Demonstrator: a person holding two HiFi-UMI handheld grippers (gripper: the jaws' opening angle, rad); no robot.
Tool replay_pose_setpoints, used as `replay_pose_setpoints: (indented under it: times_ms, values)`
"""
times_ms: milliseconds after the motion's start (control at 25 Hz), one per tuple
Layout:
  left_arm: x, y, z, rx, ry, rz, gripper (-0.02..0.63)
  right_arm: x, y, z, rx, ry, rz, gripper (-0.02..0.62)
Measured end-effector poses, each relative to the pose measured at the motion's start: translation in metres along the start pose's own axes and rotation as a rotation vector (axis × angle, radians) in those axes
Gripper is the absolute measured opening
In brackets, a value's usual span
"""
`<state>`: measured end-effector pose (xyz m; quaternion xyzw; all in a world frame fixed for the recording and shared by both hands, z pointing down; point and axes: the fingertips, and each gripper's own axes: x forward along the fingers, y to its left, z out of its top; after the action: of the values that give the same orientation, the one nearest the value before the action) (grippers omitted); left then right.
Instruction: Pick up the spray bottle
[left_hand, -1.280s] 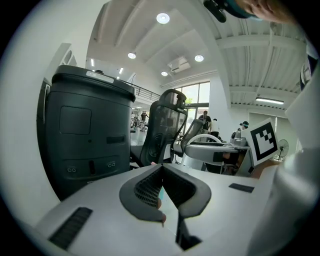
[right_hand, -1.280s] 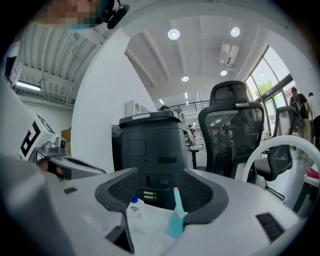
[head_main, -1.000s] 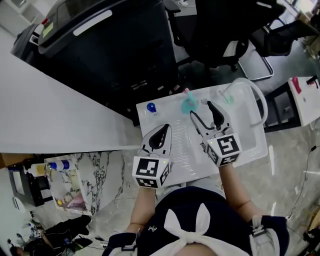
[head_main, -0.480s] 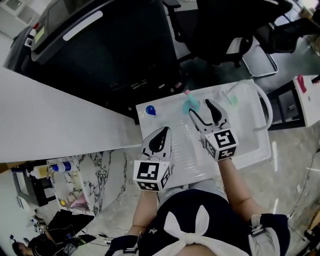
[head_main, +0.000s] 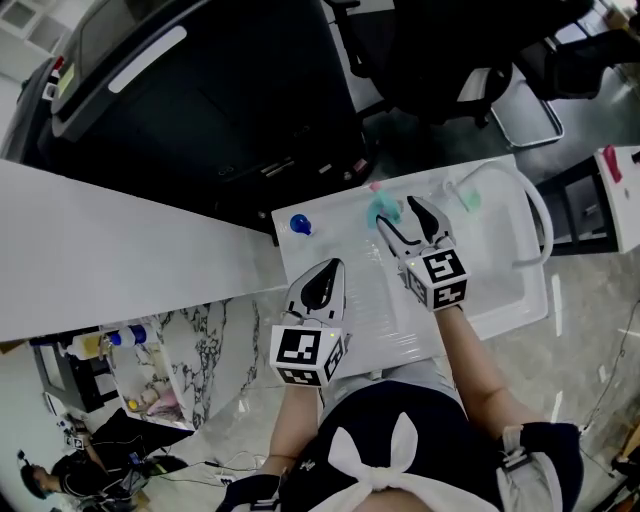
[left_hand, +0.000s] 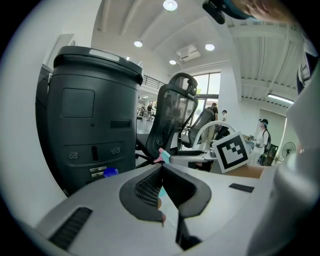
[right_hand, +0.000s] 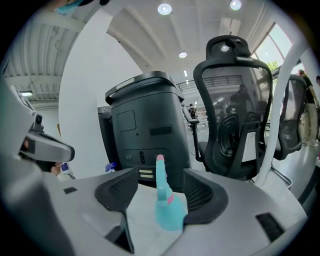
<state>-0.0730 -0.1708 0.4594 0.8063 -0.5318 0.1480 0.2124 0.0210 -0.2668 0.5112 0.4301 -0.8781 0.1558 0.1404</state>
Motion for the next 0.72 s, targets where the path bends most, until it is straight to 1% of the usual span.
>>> replay_pose_setpoints:
  times_ms: [440, 720]
  values:
    - [0.009, 0.002, -0.012, -0.010, 0.035, 0.019, 0.026, 0.026, -0.008, -0.026, 0.001, 0.074, 0.030, 0.264]
    - [0.008, 0.004, -0.019, -0.018, 0.054, 0.031, 0.026, 0.036, -0.008, -0.040, -0.014, 0.112, 0.030, 0.264]
